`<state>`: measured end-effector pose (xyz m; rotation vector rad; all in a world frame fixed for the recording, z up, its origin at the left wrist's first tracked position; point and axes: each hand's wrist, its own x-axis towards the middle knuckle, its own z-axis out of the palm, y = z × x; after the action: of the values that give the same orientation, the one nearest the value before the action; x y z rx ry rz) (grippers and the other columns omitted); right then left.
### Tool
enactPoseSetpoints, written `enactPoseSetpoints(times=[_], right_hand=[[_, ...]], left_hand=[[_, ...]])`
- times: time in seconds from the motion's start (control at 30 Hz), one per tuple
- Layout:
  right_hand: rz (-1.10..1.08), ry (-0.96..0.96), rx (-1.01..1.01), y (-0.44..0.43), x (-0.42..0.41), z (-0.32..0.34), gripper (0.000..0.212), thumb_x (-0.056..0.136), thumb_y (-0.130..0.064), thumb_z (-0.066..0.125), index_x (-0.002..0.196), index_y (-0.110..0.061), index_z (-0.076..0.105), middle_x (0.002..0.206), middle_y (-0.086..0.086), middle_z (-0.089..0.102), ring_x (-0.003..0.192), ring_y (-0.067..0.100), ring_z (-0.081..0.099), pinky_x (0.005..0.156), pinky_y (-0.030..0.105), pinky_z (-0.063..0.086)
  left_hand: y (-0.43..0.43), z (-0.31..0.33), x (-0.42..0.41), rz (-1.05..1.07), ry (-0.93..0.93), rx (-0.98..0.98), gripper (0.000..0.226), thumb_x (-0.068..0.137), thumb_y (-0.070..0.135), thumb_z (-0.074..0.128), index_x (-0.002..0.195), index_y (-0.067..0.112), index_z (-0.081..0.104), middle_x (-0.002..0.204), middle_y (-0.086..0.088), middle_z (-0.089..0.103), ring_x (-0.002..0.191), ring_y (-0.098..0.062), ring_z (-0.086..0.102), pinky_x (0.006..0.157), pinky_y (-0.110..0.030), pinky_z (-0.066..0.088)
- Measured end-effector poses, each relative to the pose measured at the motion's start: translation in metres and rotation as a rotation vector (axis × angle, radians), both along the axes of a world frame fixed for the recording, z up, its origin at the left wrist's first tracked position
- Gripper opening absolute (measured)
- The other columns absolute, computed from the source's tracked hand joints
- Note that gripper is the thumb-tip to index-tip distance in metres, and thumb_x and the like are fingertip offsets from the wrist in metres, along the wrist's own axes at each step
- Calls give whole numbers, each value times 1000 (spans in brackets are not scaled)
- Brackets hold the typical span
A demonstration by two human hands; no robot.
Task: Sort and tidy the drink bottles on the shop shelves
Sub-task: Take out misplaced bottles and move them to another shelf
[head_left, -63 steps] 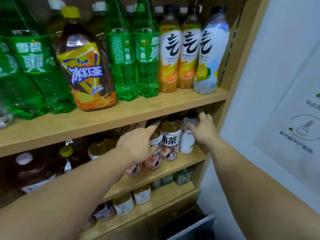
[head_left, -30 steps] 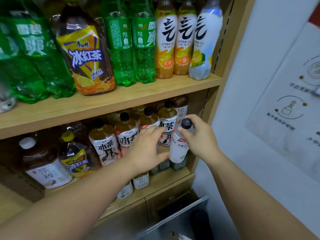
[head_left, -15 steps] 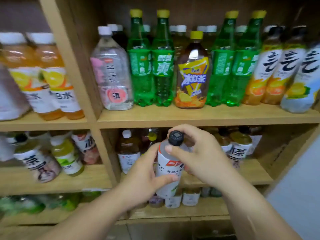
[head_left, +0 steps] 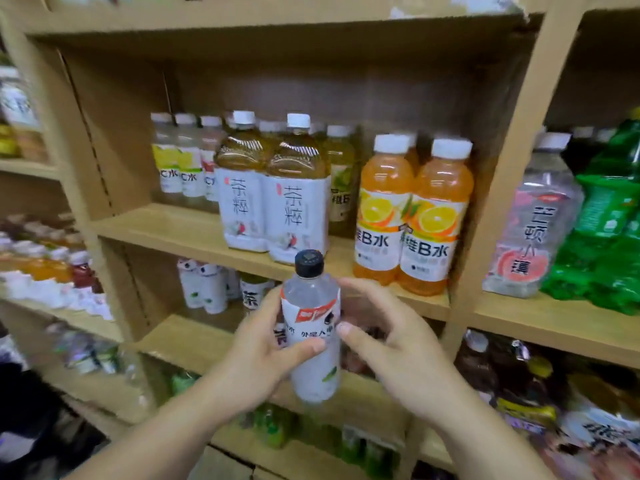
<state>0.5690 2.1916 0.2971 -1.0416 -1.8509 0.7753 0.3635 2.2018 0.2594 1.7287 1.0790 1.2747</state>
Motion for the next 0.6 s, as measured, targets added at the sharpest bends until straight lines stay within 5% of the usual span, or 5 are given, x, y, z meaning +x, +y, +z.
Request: enactPoseSetpoints(times=[0.17,0.3,0.6], right_hand=[[47,50,2,34,-116,11,63,96,-7,69,142,-44,48,139,-23,59,119,-10,59,87,17,55],[8,29,52,61,-187,26,74,89,-25,79,140,-62,40,138,-30,56,123,-3,59,97,35,57],[-38,27,116,118,-294,55,86,89,-26,78,153,-50,26,148,-26,49,130,-2,52,103,39,55]], left_hand=[[38,48,-111,9,-65,70,56,76,14,79,126,17,56,113,17,74,106,3,67,81,-13,52],[59,79,-181,-23,-42,86,55,81,8,75,131,23,56,117,13,73,110,-4,67,81,-16,53],[113,121,-266,1,-69,84,51,84,19,81,128,26,57,120,4,73,113,-17,69,86,-46,60]])
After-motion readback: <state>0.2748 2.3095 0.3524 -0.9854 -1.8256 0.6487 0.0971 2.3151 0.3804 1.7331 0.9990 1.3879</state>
